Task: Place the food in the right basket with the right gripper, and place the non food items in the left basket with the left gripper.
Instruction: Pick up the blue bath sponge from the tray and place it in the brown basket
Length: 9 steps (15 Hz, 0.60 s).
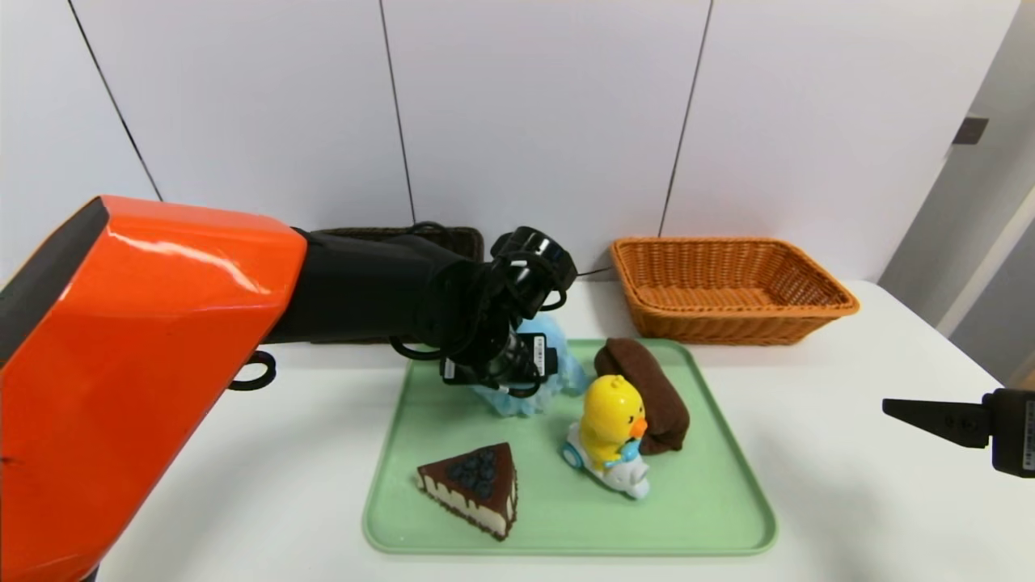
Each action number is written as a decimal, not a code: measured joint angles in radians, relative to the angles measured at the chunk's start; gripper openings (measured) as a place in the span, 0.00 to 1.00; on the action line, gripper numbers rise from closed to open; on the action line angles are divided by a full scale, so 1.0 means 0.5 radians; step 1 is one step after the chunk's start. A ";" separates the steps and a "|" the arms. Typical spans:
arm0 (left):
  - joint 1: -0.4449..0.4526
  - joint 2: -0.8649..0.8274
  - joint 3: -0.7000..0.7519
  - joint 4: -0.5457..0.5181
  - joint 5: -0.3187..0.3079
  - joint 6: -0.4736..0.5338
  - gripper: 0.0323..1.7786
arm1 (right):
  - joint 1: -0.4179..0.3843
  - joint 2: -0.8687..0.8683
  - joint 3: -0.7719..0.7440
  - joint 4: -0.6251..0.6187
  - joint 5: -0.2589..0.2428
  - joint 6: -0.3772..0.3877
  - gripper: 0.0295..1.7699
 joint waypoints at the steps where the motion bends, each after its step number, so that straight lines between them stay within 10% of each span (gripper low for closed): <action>1: 0.005 0.010 -0.002 0.000 0.000 0.000 0.86 | 0.000 0.000 0.001 0.000 0.001 -0.002 0.96; 7: 0.011 -0.020 -0.004 0.007 0.002 0.006 0.44 | 0.000 -0.001 0.011 -0.001 0.025 0.001 0.96; 9: 0.010 -0.061 -0.001 0.017 0.002 0.007 0.16 | 0.000 -0.001 0.012 -0.001 0.026 0.001 0.96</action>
